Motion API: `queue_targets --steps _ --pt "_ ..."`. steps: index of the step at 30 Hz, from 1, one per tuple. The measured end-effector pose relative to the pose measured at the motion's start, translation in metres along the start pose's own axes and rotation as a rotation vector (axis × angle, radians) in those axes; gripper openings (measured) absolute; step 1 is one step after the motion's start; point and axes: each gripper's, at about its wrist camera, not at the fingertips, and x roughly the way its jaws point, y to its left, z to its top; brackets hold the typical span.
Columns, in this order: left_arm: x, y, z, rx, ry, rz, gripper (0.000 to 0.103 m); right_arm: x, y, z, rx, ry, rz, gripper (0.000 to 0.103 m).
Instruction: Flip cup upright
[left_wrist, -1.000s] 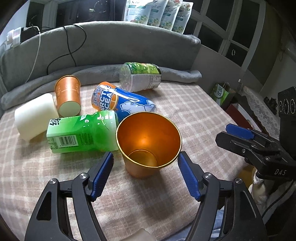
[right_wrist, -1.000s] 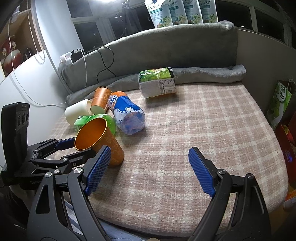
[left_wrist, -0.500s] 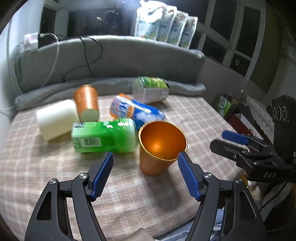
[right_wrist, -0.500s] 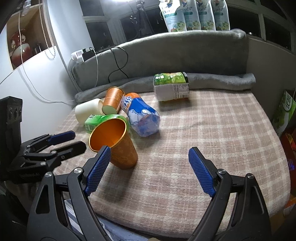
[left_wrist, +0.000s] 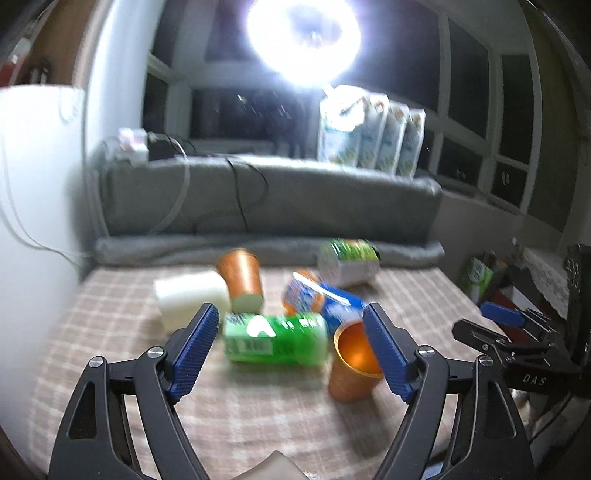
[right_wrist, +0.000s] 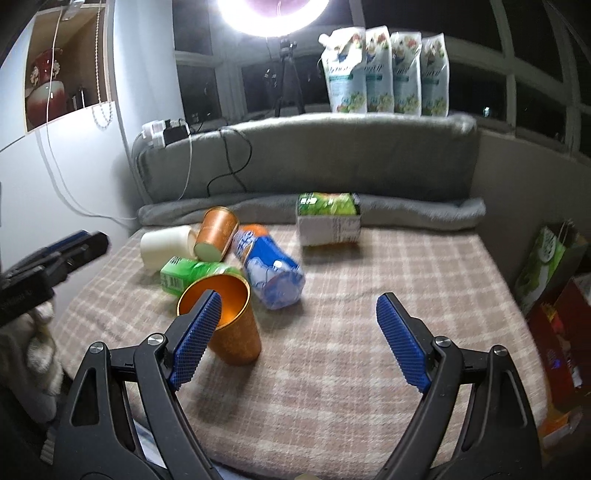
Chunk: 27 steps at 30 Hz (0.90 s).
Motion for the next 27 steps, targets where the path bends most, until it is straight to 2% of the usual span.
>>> queue_targets --steps 2,4,11,27 --pt "-0.006 0.001 0.004 0.006 -0.044 0.028 0.081 -0.005 0.001 0.003 0.002 -0.04 -0.028 0.097" --pt "-0.012 0.003 0.006 0.008 -0.082 0.049 0.082 -0.01 0.001 0.006 0.004 -0.081 -0.053 0.1" --pt "-0.027 0.008 0.013 -0.004 -0.179 0.11 0.085 -0.026 0.007 0.018 -0.013 -0.223 -0.175 0.103" --pt "-0.029 0.011 0.012 -0.008 -0.172 0.114 0.085 -0.03 0.004 0.024 0.01 -0.258 -0.215 0.103"
